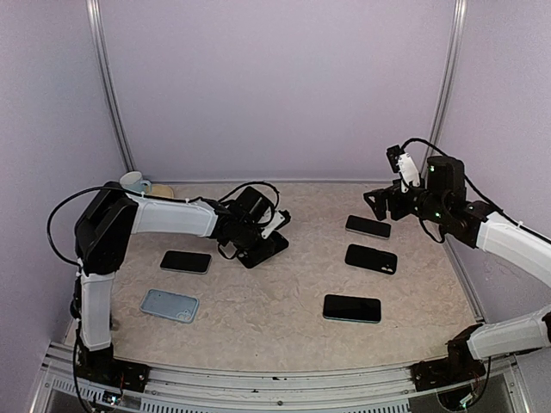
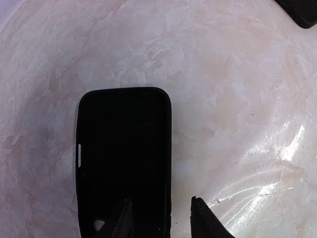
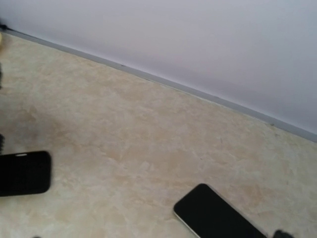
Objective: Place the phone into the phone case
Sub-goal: Move the phone case to the center of the board.
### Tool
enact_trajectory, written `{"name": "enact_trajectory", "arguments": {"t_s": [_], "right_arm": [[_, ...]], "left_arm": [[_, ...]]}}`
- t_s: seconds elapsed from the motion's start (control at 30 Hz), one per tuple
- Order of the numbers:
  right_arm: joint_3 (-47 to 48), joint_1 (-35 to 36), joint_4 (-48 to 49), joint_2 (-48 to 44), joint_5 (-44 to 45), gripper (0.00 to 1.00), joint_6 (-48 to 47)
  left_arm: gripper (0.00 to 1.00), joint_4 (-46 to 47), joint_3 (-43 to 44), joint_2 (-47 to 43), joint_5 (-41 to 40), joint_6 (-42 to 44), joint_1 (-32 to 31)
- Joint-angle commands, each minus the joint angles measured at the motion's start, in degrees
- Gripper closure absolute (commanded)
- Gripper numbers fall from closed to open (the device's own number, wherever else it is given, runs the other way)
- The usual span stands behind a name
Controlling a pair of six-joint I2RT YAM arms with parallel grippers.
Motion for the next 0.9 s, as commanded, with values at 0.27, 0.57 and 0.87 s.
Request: {"name": "enact_trajectory", "arguments": {"t_s": [0.27,0.57,0.87], "right_arm": [[3.61,0.53,-0.08,2.66,1.63,0.0,7.67],[4.86,0.53,-2.62,1.99,7.61,0.0,11.29],[7.79,0.53,-4.08,4.02,10.77,0.0,14.29]], "left_arm": [[0.01,17.2,-15.37,-18.63,-15.66,-3.38,-6.15],[0.01,18.02,-17.82,-25.58,-20.23,-7.35,-6.55],[0.01,15.63,-17.99,-23.26,-28.34,-12.14,-8.53]]}}
